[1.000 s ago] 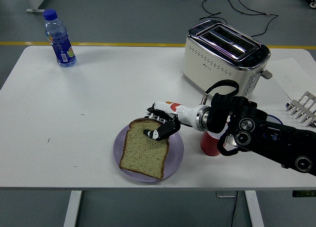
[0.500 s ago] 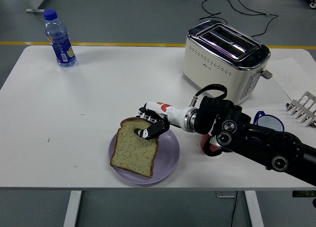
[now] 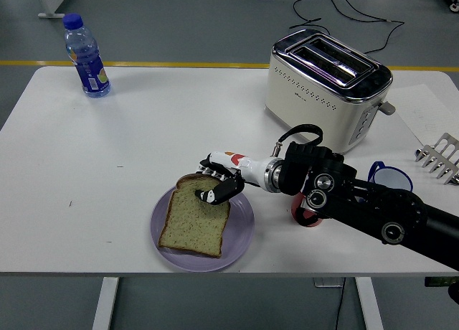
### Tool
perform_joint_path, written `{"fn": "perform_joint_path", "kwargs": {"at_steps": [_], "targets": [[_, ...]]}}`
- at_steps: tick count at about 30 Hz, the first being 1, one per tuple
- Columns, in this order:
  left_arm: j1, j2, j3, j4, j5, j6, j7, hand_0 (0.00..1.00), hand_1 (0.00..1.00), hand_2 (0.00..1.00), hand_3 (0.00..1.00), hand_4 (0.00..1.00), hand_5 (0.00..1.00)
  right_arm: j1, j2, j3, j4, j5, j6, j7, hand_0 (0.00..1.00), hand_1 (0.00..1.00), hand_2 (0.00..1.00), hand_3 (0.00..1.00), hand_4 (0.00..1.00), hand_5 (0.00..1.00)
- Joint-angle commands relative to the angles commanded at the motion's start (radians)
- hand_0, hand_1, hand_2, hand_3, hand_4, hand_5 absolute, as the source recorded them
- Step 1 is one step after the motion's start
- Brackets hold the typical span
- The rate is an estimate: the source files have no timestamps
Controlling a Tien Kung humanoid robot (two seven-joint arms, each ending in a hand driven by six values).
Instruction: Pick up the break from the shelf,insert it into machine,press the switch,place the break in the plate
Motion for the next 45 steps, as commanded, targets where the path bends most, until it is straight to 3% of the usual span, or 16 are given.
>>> {"fn": "perform_joint_path", "kwargs": {"at_steps": [1,2,7,8,13,14,24,30,31,32,37,38,45], "targets": [[0.000,0.000,0.000,0.000,0.000,0.000,0.000,0.655,0.567,0.581,0.603,0.309,0.993,0.000,0.000,0.001,-0.004,-0.002,0.003,0.004,0.526,0.590,0.615,0.704,0.506,0.020],[0.000,0.000,0.000,0.000,0.000,0.000,0.000,0.655,0.567,0.581,0.604,0.309,0.993,0.000,0.000,0.003,-0.009,-0.013,0.006,0.010,0.638,0.654,0.675,0.782,0.557,0.045],[0.000,0.000,0.000,0.000,-0.001,0.000,0.000,0.655,0.567,0.581,0.604,0.309,0.993,-0.001,0.002,0.008,-0.017,-0.041,0.022,0.018,0.638,0.654,0.675,0.782,0.557,0.045],[0.000,0.000,0.000,0.000,-0.001,0.000,0.000,0.655,0.568,0.580,0.604,0.310,0.992,-0.001,0.002,0.009,-0.018,-0.049,0.031,0.016,0.757,0.736,0.766,0.860,0.628,0.086],[-0.001,0.000,0.002,0.000,-0.003,0.000,-0.001,0.655,0.568,0.580,0.604,0.310,0.992,-0.003,0.002,0.012,-0.024,-0.079,0.038,0.019,0.757,0.736,0.766,0.860,0.628,0.086],[-0.001,0.000,0.001,0.000,-0.003,0.000,-0.001,0.656,0.568,0.580,0.604,0.311,0.993,-0.003,0.002,0.013,-0.025,-0.083,0.036,0.020,0.832,0.797,0.849,0.904,0.649,0.096],[-0.001,0.000,-0.001,0.000,-0.002,0.001,-0.001,0.657,0.568,0.580,0.604,0.312,0.993,-0.012,-0.006,0.054,-0.005,-0.137,-0.027,0.072,0.871,0.832,0.865,0.926,0.668,0.106],[0.000,-0.001,-0.004,0.000,0.003,0.001,0.000,0.657,0.568,0.580,0.604,0.313,0.994,-0.041,-0.045,0.125,0.078,-0.137,-0.023,0.110,0.869,0.829,0.867,0.912,0.684,0.122],[0.001,-0.001,-0.005,0.000,0.004,0.000,0.000,0.657,0.568,0.580,0.604,0.313,0.994,-0.049,-0.055,0.143,0.097,-0.117,-0.014,0.131,0.869,0.829,0.867,0.912,0.684,0.122],[0.001,-0.001,-0.005,0.000,0.005,0.000,0.000,0.657,0.568,0.580,0.603,0.313,0.994,-0.054,-0.061,0.158,0.113,-0.099,-0.008,0.149,0.811,0.768,0.808,0.821,0.633,0.152],[0.005,-0.001,-0.014,0.000,0.017,-0.001,0.001,0.657,0.568,0.580,0.603,0.313,0.994,-0.098,-0.109,0.288,0.244,0.102,0.009,0.315,0.811,0.768,0.808,0.821,0.633,0.152],[0.006,-0.001,-0.016,0.000,0.020,-0.002,0.001,0.657,0.569,0.583,0.604,0.313,0.993,-0.109,-0.119,0.311,0.265,0.132,0.004,0.341,0.755,0.715,0.727,0.722,0.561,0.169],[0.010,-0.001,-0.019,0.000,0.030,-0.003,0.003,0.657,0.569,0.582,0.603,0.313,0.994,-0.169,-0.172,0.515,0.382,0.431,-0.052,0.547,0.735,0.698,0.716,0.696,0.549,0.173]]}}
